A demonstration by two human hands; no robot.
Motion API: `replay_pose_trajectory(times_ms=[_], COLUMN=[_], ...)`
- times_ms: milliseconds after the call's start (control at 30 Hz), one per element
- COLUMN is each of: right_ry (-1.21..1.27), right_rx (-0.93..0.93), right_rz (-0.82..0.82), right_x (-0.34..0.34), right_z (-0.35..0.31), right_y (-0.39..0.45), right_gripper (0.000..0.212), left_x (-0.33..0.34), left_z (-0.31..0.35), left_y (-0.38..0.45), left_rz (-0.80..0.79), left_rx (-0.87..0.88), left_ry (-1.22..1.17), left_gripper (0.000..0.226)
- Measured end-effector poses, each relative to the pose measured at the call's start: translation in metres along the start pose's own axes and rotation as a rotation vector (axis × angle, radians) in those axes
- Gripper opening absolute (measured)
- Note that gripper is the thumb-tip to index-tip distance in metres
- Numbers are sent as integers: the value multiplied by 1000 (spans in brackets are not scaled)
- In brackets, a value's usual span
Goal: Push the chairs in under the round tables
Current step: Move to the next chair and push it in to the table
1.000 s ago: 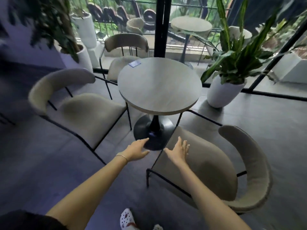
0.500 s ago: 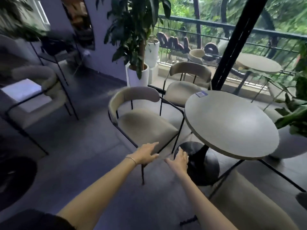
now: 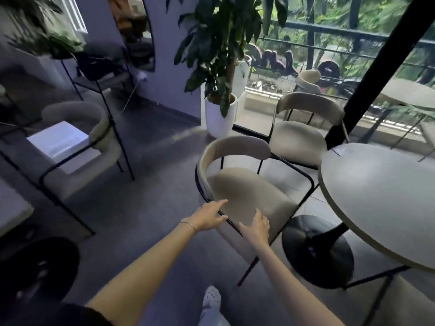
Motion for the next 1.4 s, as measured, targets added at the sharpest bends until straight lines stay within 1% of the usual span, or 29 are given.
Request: replay_pose_trajectory(times_ms=[133,300,400,500,700,833,933,1033,1133,1233,1400], right_ry=[48,75,56,25,30,120,181,230,286,347,418], right_rx=[-9,3,27,51,131,225,300,371,436,505,625], right_rz=[-7,-29,-29,-21,41,110,170,228,272,341,458], right_x=[28,50,58,70,94,106,116,128,133,131,114], right_z=[-40,-91,-121,-149,-195,-227,-250,-267,-279,-282,-272], right_y=[44,99,129,153,208,242,261,271,282,302,341], right_gripper=[80,81,82,83,80,81,81,81,81,81,79], left_x=[-47,-104,-140,-170,-231,-278,-311,-328,-339,-343,-338], left_z=[-30,-52,-63,-76,-114,-137,-146,-158,-158,-146,-108], left_y=[33,78,102,126,187,230,254,286,312,341,401], left_rz=[16,-12,1,-29,-84,-124,-170,-200,-274,-359,-431], left_rx=[-3,38,63,78,163,225,312,377,435,514,649], left_ry=[-53,0,-1,27,135,203,274,327,399,467,602], left_gripper=[62,61,58,57,57,53,50,54,55,54,56])
Point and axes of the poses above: each hand's wrist, its own y-axis towards the middle knuckle, its own x-axis out of the palm, z = x × y, the point moved 5 cm from there along y, towards the middle knuckle, and after that the axes turned 6 degrees about -z, right-handed, at the moved point
